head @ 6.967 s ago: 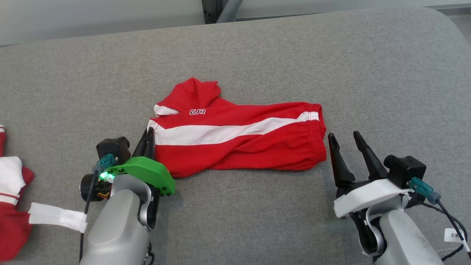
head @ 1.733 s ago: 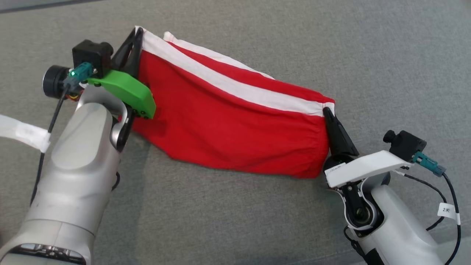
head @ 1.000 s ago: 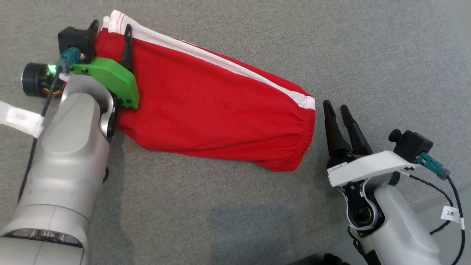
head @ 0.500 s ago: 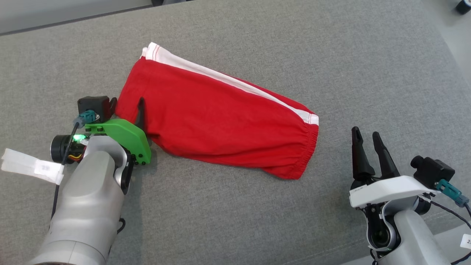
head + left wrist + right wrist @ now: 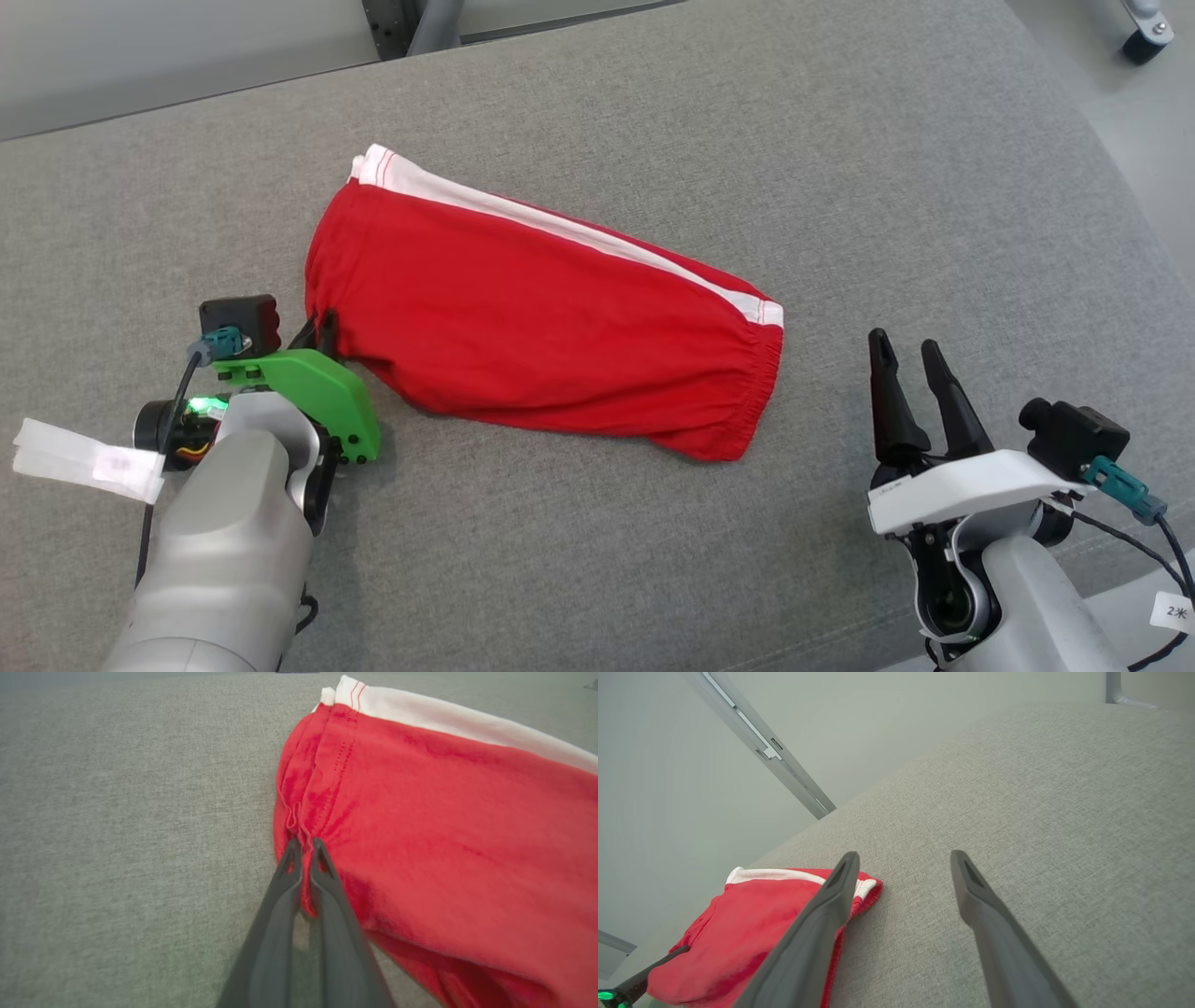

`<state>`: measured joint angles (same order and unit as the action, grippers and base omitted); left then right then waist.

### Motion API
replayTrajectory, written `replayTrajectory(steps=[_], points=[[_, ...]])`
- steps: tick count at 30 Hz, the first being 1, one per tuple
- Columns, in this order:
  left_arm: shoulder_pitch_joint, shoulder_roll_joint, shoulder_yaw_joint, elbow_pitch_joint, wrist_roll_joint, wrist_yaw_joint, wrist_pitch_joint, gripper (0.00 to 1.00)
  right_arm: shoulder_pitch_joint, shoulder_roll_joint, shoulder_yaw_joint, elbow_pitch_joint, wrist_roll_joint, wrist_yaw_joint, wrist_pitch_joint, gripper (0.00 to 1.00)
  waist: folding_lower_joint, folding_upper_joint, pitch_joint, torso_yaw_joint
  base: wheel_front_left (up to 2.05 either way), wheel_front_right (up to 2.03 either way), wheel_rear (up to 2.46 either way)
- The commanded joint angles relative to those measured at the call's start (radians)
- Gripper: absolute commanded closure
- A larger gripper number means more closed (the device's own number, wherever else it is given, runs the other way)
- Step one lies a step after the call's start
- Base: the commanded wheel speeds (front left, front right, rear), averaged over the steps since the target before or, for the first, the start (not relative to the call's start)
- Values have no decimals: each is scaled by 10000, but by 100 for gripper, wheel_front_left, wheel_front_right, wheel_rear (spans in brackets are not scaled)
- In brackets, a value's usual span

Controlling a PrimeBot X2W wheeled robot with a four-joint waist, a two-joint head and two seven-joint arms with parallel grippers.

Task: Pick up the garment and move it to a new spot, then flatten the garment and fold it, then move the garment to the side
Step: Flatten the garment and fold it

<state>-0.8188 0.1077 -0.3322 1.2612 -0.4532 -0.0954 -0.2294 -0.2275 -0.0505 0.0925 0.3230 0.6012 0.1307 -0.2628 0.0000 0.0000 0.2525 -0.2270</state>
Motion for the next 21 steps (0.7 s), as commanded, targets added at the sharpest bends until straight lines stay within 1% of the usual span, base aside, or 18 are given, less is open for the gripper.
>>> replayTrajectory(steps=[1,5,9,12,14,17,21], points=[[230,79,2,45,-90,55,-17,100,41,-19,26,9,51,0,-28,0,0,0,-3,-45,0,0,0],[314,142,131,53,-228,149,-166,100,88,-18,31,39,97,0,-28,0,0,0,-91,-81,0,0,0],[750,145,514,-154,-544,360,-319,100,334,-17,-1,147,163,0,-28,0,0,0,-553,16,0,0,0],[1383,7,672,-429,-693,402,-342,100,556,-17,39,289,171,0,-28,0,0,0,-1072,266,0,0,0],[1882,-63,840,-805,-742,506,-351,100,748,-20,98,386,114,0,-28,0,0,0,-1403,464,0,0,0],[2711,-223,863,-1358,-619,579,-344,100,1000,-26,140,499,23,0,-28,0,0,0,-1840,769,0,0,0],[3712,-385,1008,-2138,-612,800,-346,100,1256,-22,166,617,-125,0,-28,0,0,0,-2248,1095,0,0,0]])
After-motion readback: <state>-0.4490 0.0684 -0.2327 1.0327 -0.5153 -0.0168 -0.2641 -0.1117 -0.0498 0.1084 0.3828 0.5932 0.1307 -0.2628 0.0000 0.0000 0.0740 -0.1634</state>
